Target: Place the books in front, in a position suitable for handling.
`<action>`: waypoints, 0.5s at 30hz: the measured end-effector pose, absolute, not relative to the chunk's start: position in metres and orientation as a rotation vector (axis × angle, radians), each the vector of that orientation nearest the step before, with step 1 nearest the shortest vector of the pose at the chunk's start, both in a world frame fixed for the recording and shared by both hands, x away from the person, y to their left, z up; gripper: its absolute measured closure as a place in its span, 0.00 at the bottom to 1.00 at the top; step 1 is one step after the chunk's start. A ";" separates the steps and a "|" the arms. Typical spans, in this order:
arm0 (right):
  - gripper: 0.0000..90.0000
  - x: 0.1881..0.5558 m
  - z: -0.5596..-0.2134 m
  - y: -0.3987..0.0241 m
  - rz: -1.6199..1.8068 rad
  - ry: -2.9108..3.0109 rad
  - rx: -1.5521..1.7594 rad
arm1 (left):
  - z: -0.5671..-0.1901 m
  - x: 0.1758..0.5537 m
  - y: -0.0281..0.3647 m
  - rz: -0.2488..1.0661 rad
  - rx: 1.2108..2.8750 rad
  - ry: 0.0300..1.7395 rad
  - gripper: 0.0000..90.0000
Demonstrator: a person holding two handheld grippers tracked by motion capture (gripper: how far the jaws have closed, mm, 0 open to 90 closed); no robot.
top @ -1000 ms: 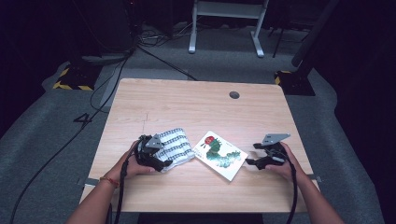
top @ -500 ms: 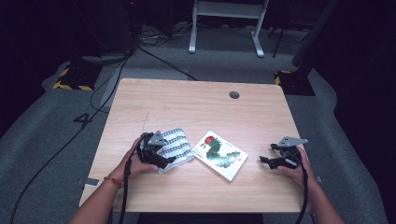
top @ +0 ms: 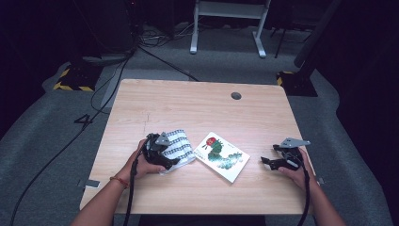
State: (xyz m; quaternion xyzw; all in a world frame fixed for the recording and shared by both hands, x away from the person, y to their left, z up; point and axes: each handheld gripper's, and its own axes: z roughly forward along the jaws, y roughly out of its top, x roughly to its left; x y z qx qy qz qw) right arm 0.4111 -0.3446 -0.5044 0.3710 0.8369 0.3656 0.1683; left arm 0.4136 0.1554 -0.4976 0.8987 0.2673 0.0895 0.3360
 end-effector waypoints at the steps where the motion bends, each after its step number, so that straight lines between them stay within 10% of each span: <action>1: 0.17 0.411 -0.504 -0.345 1.040 2.380 1.056 | -0.497 0.414 0.155 0.234 2.348 0.701 0.19; 15: 0.17 0.411 -0.504 -0.344 1.040 2.378 1.057 | -0.491 0.417 0.167 0.229 2.335 0.693 0.81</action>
